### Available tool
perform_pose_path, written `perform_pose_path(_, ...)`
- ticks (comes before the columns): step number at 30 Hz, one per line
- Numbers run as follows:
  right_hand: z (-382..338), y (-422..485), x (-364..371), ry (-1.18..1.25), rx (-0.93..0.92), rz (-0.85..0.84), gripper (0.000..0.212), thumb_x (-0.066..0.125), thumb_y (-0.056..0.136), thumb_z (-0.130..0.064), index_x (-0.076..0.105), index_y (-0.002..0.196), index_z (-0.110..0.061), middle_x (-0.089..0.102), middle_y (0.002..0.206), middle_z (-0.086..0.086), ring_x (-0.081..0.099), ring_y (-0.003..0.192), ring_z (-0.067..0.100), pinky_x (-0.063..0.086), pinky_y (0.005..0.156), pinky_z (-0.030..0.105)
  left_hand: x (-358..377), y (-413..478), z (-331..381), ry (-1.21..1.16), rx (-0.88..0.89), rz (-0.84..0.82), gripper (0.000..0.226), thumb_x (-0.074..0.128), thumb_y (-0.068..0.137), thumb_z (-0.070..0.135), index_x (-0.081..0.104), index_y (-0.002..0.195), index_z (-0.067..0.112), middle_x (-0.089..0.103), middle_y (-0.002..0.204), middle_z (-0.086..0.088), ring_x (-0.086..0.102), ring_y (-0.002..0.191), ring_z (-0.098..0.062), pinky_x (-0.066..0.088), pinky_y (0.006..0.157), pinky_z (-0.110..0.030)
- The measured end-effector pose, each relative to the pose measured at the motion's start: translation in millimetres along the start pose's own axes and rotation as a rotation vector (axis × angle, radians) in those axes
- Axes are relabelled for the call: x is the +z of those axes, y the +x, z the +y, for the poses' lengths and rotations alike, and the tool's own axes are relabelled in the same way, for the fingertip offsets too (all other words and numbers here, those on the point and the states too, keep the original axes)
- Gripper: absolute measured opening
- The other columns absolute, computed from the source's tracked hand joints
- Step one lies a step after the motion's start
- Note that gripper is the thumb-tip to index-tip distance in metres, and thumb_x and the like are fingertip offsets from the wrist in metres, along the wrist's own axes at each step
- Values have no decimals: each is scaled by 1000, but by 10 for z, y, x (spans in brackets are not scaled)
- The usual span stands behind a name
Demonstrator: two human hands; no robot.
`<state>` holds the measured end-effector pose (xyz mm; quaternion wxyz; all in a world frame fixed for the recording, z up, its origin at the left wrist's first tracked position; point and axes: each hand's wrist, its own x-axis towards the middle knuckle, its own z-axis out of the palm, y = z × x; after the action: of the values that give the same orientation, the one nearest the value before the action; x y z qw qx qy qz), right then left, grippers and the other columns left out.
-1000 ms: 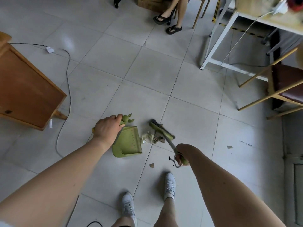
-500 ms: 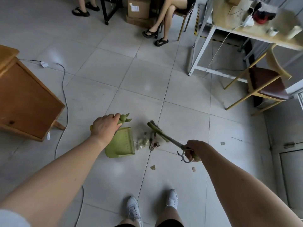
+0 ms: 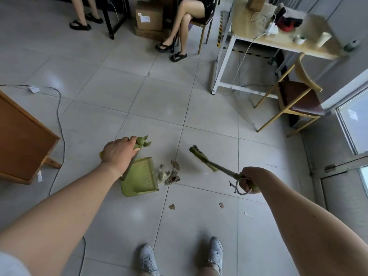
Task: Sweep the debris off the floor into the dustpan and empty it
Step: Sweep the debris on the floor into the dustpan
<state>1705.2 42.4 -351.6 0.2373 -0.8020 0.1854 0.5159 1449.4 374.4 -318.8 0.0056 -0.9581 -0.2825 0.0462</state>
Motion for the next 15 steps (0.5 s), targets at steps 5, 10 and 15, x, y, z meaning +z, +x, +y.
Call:
perform_pose_path(5,240,290,-673,61,6,11,31,35,97,-11,47,68,-7,40,43,5,37,27,14,28,32,16,23,92,619,-4,-35,12,35,42,99,36,49,123,12,65,105,-11,62,91,-32,37,65,-33)
perform_pose_path(10,385,645,-1459,38,-8,61,32,30,96,-10,45,69,-6,39,37,6,36,22,14,29,31,12,43,228,1378,-14,-77,40,33,43,99,36,51,120,11,65,102,-11,63,88,-32,39,63,-33)
perform_pose_path(15,513,919,-2173,-34,8,113,30,30,92,-7,46,68,-3,41,35,7,38,27,18,32,37,20,56,438,2299,-11,-25,24,34,44,98,38,52,119,11,65,99,-10,64,85,-31,38,60,-32)
